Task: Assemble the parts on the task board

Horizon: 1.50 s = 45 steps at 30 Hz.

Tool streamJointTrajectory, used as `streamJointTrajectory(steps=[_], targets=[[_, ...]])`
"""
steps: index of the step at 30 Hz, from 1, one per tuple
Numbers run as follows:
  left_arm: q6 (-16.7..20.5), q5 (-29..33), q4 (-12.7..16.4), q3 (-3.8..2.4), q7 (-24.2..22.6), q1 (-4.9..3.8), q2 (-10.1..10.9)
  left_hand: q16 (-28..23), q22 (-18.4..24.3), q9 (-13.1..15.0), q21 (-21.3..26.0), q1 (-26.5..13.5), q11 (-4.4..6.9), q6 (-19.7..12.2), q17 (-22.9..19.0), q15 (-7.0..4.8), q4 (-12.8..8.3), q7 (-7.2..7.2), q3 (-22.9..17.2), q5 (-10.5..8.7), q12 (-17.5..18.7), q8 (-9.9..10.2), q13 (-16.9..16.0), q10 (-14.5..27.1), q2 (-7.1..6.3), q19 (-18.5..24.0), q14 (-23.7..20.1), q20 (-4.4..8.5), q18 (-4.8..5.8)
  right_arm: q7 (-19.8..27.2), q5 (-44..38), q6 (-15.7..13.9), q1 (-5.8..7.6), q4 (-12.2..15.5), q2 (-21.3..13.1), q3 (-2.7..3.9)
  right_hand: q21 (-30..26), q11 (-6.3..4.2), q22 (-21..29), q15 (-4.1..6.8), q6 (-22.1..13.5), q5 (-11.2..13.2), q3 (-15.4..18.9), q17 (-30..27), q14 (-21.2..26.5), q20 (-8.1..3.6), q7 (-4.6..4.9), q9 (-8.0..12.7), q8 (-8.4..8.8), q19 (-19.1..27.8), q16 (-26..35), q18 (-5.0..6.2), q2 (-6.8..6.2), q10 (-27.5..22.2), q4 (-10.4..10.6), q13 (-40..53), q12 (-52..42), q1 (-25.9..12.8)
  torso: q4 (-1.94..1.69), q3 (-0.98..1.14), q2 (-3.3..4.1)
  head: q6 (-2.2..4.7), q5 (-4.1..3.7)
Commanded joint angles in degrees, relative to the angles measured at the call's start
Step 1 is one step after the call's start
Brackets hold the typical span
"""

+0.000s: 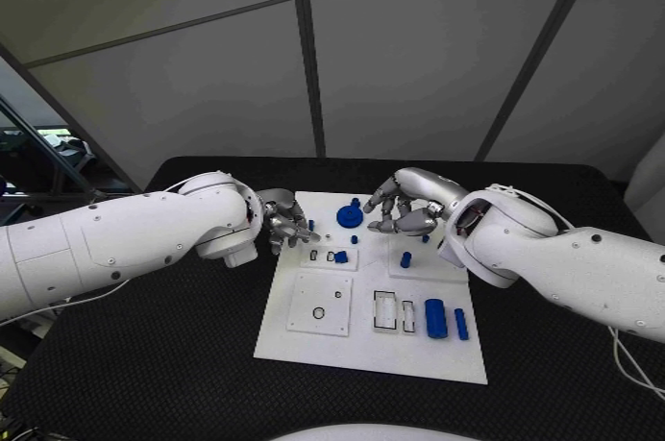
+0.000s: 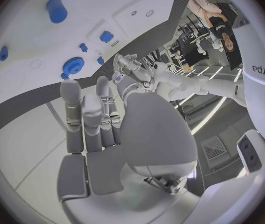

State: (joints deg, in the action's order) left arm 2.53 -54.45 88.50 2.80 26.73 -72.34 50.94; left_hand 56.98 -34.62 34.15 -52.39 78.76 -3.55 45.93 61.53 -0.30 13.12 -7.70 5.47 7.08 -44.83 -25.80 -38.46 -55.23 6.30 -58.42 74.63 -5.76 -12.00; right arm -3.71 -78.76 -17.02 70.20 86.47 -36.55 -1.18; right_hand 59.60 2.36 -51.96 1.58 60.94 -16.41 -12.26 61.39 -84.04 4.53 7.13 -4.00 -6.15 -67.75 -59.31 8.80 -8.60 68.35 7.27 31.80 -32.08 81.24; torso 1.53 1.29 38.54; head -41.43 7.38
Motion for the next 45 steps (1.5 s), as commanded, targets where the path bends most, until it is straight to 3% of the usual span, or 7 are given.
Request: streamJointTrajectory(steps=[1,3,6,11,14,31,45], targets=[[12.22,12.08,1.07,-0.03,-8.72,0.09,1.37,-4.07,1.80,-1.43,2.35,2.07,-0.23,-0.33,-3.63,0.28,-0.30,-0.29,-1.63,0.44,1.84,0.65,2.33,0.39,0.07,-0.05,-1.73,-0.35,1.46,-4.05,-11.21,3.05,-0.54,-1.03,1.58,-0.26,2.10,-0.04,-2.43,0.15,-0.04,0.23,0.34,2.50,-1.01,0.07,0.30,0.09,0.19,-0.69,-3.27,-1.35,0.34,-0.96,-0.02,2.12,-2.57,-0.28,-0.07,-0.10,0.07,-0.10,0.03],[14.71,15.58,1.63,-0.02,-11.21,0.19,2.29,-5.24,2.42,-2.17,3.23,3.41,-0.13,-0.25,-4.79,0.31,-0.65,-0.33,-2.88,0.52,2.63,0.87,3.49,0.31,0.06,-0.43,-2.10,-0.38,1.42,-4.63,-12.89,3.50,-0.96,-1.73,2.74,-0.41,3.05,0.07,-3.52,0.06,-0.27,0.27,0.28,3.52,-0.91,0.16,0.39,0.10,0.28,-0.76,-4.74,-1.47,0.30,-1.73,-0.02,3.35,-4.04,-0.31,0.12,-0.10,0.07,-0.15,0.10],[16.78,19.35,2.26,-0.01,-13.81,0.31,3.27,-6.01,3.31,-3.36,4.45,4.70,-0.27,0.01,-5.80,0.32,-0.68,-0.31,-5.04,0.54,3.56,1.15,5.22,-0.08,-0.40,-1.21,-2.11,-0.42,1.49,-5.22,-14.43,4.13,-1.56,-2.58,4.14,-0.59,4.02,0.26,-4.67,-0.08,-0.73,0.30,0.25,4.56,-0.79,0.30,0.53,0.12,0.49,-0.79,-6.29,-1.60,0.18,-2.54,-0.06,4.69,-5.69,-0.35,0.11,-0.19,0.13,-0.36,0.16],[18.12,21.79,2.83,-0.01,-15.59,0.45,4.13,-6.48,4.21,-4.63,5.72,4.68,-0.25,0.25,-6.69,0.37,0.12,-0.46,-7.24,0.52,3.90,1.21,6.82,-0.54,-1.64,-2.12,-2.03,-0.43,1.48,-5.29,-15.66,4.97,-2.34,-3.56,5.84,-1.00,4.05,0.57,-4.74,-0.40,-1.67,0.31,0.36,4.57,-0.25,0.53,0.86,0.18,0.88,-0.02,-6.73,-1.51,-0.13,-3.69,-0.07,5.85,-7.08,-0.52,0.17,-0.08,0.06,-0.66,0.19],[18.67,22.38,3.00,-0.01,-16.21,0.50,4.37,-6.55,4.74,-5.41,6.47,4.52,-0.26,0.38,-7.13,0.37,0.65,-0.49,-8.84,0.53,3.86,1.09,7.73,-0.74,-2.52,-2.73,-1.94,-0.42,1.47,-5.05,-16.15,5.33,-2.86,-4.03,6.63,-1.21,2.78,0.89,-3.35,-0.74,-2.46,0.31,0.48,3.78,0.70,0.84,1.17,0.17,1.11,1.74,-6.17,-1.19,-0.32,-5.00,-0.06,6.47,-7.76,-0.62,0.12,-0.08,0.04,-0.78,0.14],[21.69,23.15,3.77,-0.01,-19.01,0.55,4.74,-6.28,5.28,-6.31,7.27,4.94,-0.16,0.56,-7.43,0.27,0.61,-0.41,-11.74,0.54,3.59,0.71,8.83,-0.88,-3.68,-3.51,-1.74,-0.31,1.47,-5.64,-16.93,6.65,-4.26,-6.46,9.05,-1.41,2.68,1.84,-3.62,-1.65,-6.11,0.40,1.64,4.34,1.88,1.77,2.09,0.22,2.11,3.57,-8.23,-0.97,-0.42,-7.45,0.53,8.27,-10.80,-1.24,0.11,0.00,0.05,-1.03,0.45],[22.01,23.24,3.94,-0.01,-19.31,0.55,4.62,-6.23,5.45,-6.67,7.54,4.67,-0.18,0.58,-7.60,0.28,0.80,-0.44,-12.80,0.52,3.44,0.55,9.24,-0.91,-4.23,-3.78,-1.71,-0.29,1.49,-5.28,-16.94,7.38,-5.12,-8.47,10.83,-1.42,2.60,1.98,-3.66,-1.84,-6.24,0.43,1.89,4.34,2.23,2.03,2.19,0.05,1.78,4.10,-8.78,-0.87,0.13,-8.06,0.94,8.65,-11.72,-1.34,0.20,0.04,-0.03,-1.40,0.92]])
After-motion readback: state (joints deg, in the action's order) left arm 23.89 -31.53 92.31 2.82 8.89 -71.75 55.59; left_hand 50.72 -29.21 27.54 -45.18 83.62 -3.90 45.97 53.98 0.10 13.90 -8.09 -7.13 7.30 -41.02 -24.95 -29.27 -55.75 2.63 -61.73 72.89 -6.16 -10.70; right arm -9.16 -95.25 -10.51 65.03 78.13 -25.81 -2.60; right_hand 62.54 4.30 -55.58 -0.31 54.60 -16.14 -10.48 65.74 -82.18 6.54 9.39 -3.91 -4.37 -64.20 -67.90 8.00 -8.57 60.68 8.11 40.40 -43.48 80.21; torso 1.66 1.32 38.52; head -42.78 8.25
